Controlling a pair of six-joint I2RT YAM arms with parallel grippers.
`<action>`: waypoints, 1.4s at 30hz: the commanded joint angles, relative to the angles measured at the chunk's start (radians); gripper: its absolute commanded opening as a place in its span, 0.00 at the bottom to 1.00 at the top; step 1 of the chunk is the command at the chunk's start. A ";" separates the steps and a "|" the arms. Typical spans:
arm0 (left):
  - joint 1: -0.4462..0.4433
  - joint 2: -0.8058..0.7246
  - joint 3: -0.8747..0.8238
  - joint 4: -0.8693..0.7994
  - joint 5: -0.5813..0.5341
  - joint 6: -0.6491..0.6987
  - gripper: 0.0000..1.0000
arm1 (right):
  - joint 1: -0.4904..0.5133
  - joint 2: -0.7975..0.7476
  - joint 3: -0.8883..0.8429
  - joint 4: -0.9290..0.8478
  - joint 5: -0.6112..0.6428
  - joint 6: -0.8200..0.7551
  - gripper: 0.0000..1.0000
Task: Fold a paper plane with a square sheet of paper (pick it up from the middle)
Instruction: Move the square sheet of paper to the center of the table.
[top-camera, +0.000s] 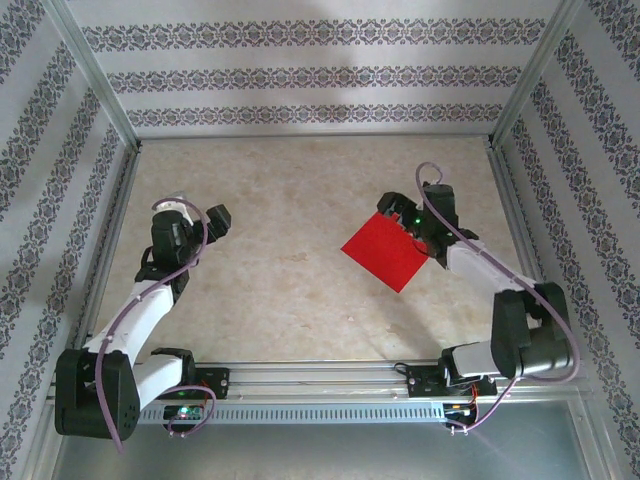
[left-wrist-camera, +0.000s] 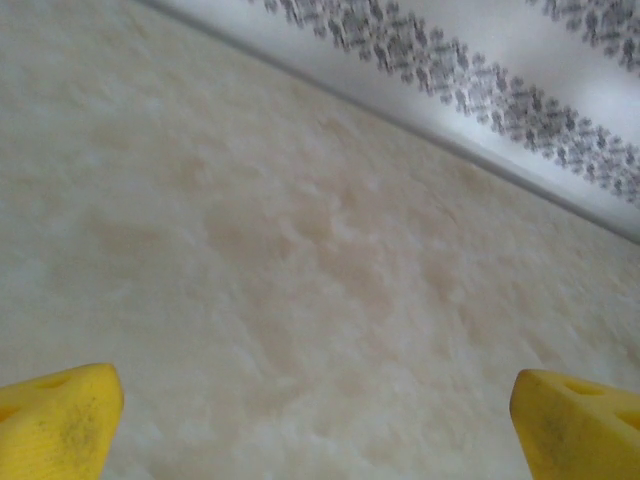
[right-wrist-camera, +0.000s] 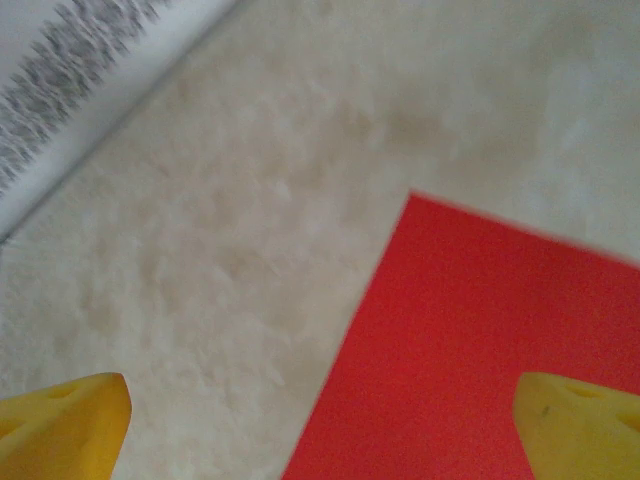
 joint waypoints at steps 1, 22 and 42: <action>0.000 0.039 0.006 -0.028 0.151 -0.057 1.00 | 0.024 0.086 0.059 -0.061 -0.026 0.082 0.98; -0.075 0.336 0.186 -0.055 0.346 -0.110 1.00 | 0.100 0.502 0.346 -0.170 -0.200 0.024 0.95; -0.079 0.257 0.298 -0.315 0.260 -0.002 1.00 | 0.498 0.527 0.511 -0.014 -0.281 0.246 0.88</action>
